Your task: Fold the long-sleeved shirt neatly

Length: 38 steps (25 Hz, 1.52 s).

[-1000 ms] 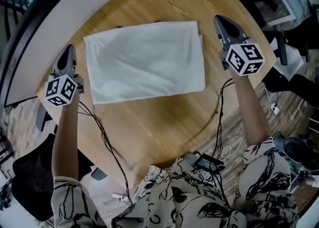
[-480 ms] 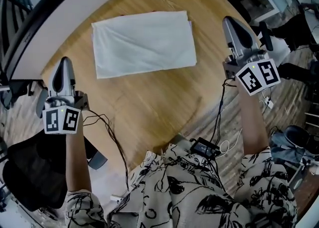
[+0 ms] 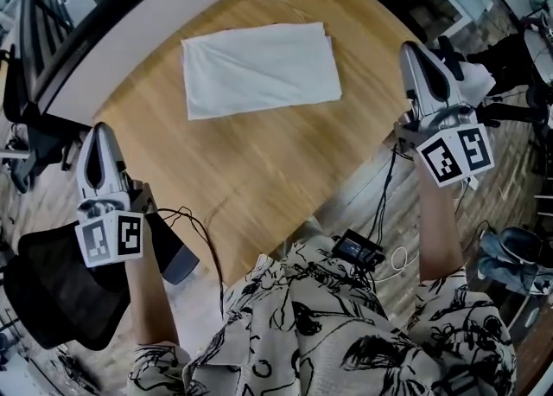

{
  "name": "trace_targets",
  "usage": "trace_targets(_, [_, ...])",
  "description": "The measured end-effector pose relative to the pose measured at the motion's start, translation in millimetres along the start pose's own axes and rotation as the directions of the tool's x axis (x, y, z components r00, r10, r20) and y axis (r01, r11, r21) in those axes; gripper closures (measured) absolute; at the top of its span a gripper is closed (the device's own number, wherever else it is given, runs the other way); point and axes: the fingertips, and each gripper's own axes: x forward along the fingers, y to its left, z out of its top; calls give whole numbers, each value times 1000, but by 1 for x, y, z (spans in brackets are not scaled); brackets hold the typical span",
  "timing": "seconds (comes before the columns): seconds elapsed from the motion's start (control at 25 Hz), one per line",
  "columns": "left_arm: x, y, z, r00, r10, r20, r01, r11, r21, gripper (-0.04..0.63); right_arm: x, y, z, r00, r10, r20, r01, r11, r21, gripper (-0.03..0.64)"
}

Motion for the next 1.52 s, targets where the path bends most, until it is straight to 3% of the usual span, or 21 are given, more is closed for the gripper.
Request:
trace_targets(0.24, [-40,-9,23,1000,-9,21,9,1000,17,591,-40,26,44,999,-18,27,18,1000,-21,606])
trace_targets(0.4, [-59,-14,28,1000,23,-12,-23,999,30,592,-59,33,70,998,-42,55,45,998,-50,606])
trace_targets(0.56, [-80,-15,35,996,81,-33,-80,996,49,592,-77,32,70,997,-65,46,69,993,-96,606])
trace_targets(0.84, [-116,-38,46,989,147,-16,-146,987,70,592,-108,11,54,999,-37,-9,36,998,-50,606])
trace_targets(1.16, [-152,-86,40,978,206,-36,-202,976,77,592,-161,-45,108,1000,4,-10,-5,996,-94,606])
trace_targets(1.52, [-174,-108,37,963,264,-59,-258,961,99,592,-221,-132,172,995,-88,-37,76,966,-245,606])
